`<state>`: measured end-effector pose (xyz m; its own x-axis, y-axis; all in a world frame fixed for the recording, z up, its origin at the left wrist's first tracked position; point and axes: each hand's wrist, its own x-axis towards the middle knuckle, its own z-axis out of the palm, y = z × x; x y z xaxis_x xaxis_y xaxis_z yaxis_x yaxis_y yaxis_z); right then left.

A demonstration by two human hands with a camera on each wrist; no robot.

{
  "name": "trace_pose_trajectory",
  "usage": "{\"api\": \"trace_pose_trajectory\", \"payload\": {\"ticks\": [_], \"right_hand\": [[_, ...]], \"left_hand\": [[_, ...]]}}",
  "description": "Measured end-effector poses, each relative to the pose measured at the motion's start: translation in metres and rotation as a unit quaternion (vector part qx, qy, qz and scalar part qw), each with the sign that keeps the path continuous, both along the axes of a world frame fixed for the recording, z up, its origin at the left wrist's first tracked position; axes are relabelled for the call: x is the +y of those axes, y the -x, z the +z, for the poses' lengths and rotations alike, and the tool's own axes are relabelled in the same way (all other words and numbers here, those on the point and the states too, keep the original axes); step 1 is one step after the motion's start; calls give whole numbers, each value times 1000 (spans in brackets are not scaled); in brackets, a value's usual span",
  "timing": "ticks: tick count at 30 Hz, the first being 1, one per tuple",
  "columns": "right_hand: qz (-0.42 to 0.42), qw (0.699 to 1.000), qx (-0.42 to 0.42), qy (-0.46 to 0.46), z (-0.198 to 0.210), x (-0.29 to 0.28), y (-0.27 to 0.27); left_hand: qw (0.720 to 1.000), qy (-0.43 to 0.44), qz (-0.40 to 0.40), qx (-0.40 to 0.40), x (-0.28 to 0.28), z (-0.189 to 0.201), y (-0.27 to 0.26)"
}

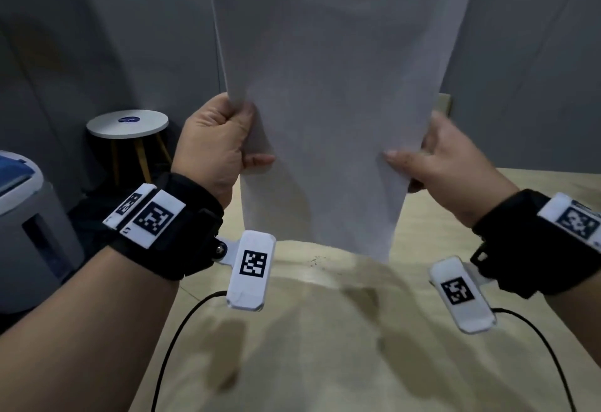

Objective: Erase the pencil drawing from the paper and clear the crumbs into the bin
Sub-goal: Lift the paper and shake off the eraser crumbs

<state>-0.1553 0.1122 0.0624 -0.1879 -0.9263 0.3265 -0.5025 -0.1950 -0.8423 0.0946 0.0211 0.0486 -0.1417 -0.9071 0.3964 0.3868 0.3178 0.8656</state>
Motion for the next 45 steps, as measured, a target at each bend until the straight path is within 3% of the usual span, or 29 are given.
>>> {"api": "trace_pose_trajectory", "payload": {"ticks": [2,7,12,18,23,28,32,37,45], "right_hand": [[38,998,-56,-8,-1,-2,-4],[0,999,48,5,-14,-10,-7],[-24,999,28,23,-16,-17,-4],[-16,986,127,-104,-45,-24,2],[-45,995,82,-22,-33,-28,9],[-39,987,118,-103,-53,-29,13],[-75,992,81,-63,-53,-31,20],[-53,984,127,-115,-66,-25,18],[-71,993,87,25,-41,-27,33]], "left_hand": [[1000,-3,0,2,1,-1,3],[999,17,8,-50,0,-8,9],[994,41,44,-93,-5,-11,10],[986,-6,51,-157,-15,-34,14],[991,-6,53,-122,-15,-30,13],[983,-27,45,-177,-17,-47,14],[984,-17,63,-163,-20,-47,14],[976,-48,39,-210,-15,-48,17],[983,-11,42,-180,-7,-20,21]]}}
